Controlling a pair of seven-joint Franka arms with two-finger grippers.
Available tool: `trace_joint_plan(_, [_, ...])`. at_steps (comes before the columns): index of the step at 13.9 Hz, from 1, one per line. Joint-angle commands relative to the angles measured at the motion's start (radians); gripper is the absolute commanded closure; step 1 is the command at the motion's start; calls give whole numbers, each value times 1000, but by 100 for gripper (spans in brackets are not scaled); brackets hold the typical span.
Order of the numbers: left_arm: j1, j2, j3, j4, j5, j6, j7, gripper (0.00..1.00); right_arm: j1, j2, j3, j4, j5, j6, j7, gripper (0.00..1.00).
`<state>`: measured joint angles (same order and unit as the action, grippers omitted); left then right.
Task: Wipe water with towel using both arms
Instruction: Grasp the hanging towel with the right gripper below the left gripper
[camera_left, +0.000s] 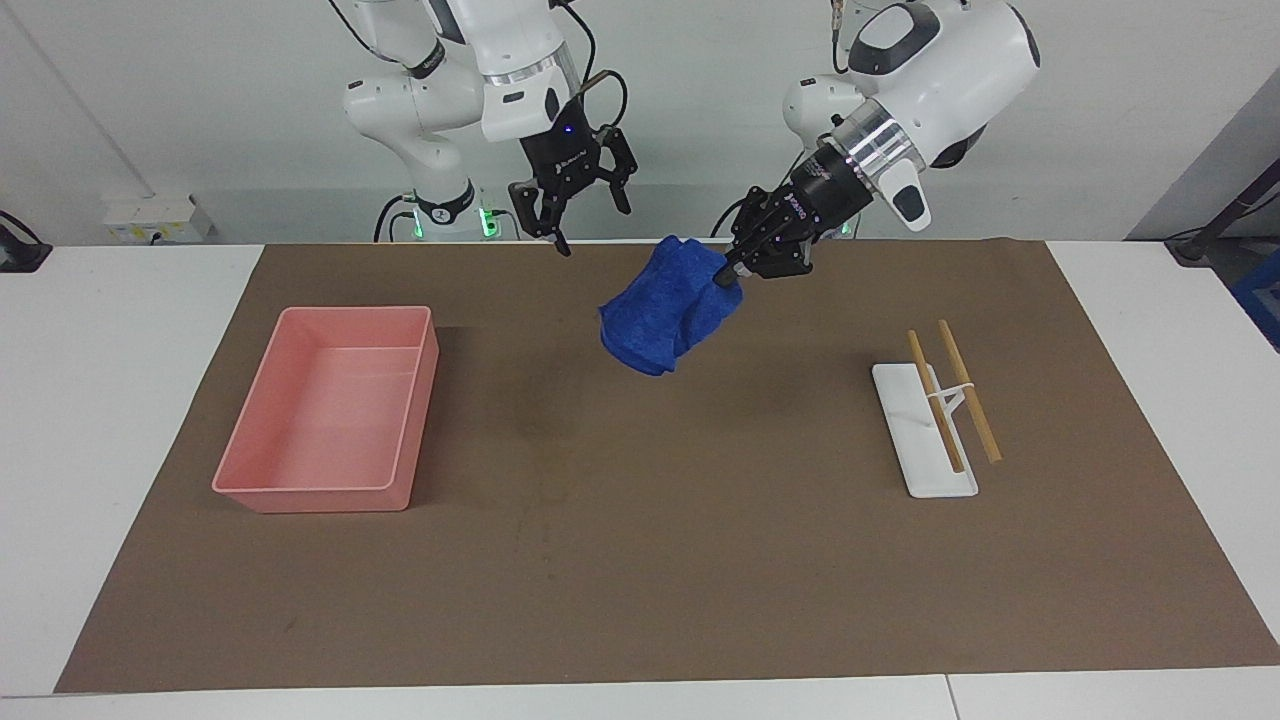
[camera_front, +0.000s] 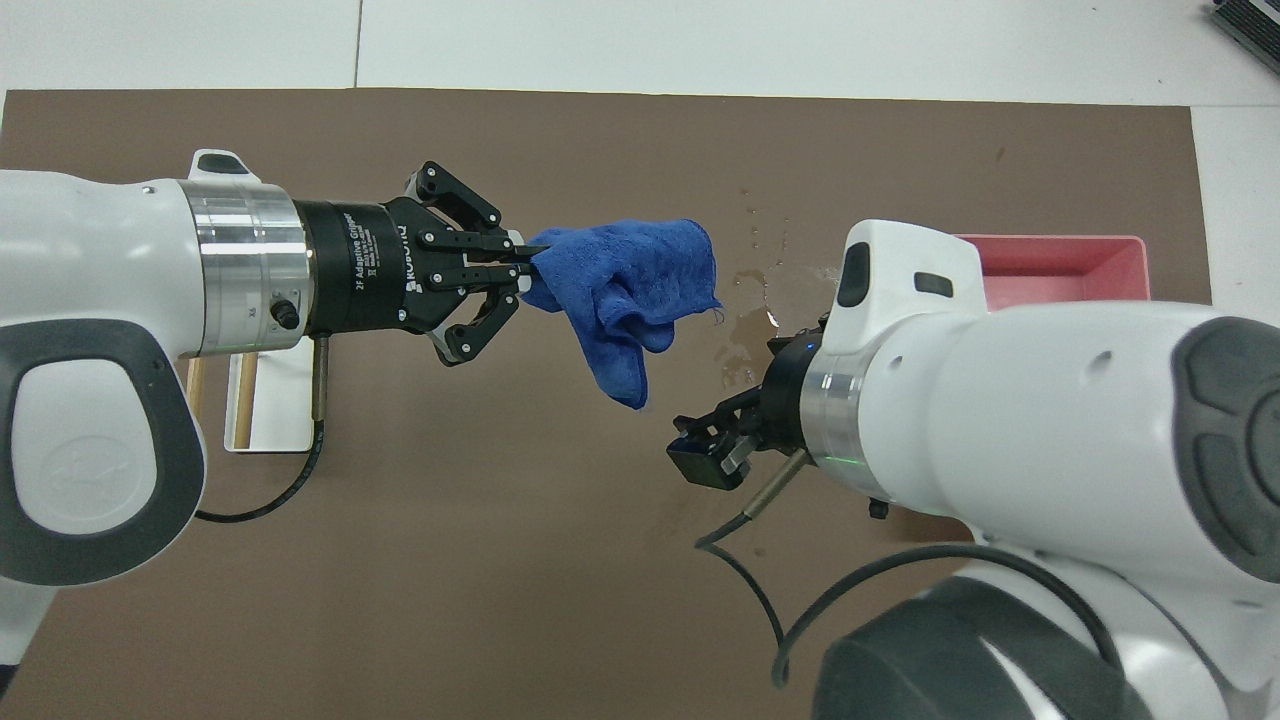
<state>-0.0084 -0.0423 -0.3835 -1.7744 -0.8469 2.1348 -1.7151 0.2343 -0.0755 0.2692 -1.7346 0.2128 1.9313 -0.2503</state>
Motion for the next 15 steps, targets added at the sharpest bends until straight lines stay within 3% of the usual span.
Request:
trace_joint_plan(1, [-8,-22,-14,-3,-4,-45,-8,100,-3,45,-5,21,19,18,-136,0])
trace_joint_plan(5, [-1,-22,-12,29,44,-251,52,100,13,65,-5,72,2,-75,-390,0])
trace_joint_plan(9, [-8,-24,-23,33,39,-266,55,100,16,68,-5,66,3,-22,-475,0])
trace_joint_plan(15, [-8,-22,-51,27,2,-162,58,100,19,69,-1,66,39,-22,-575,0])
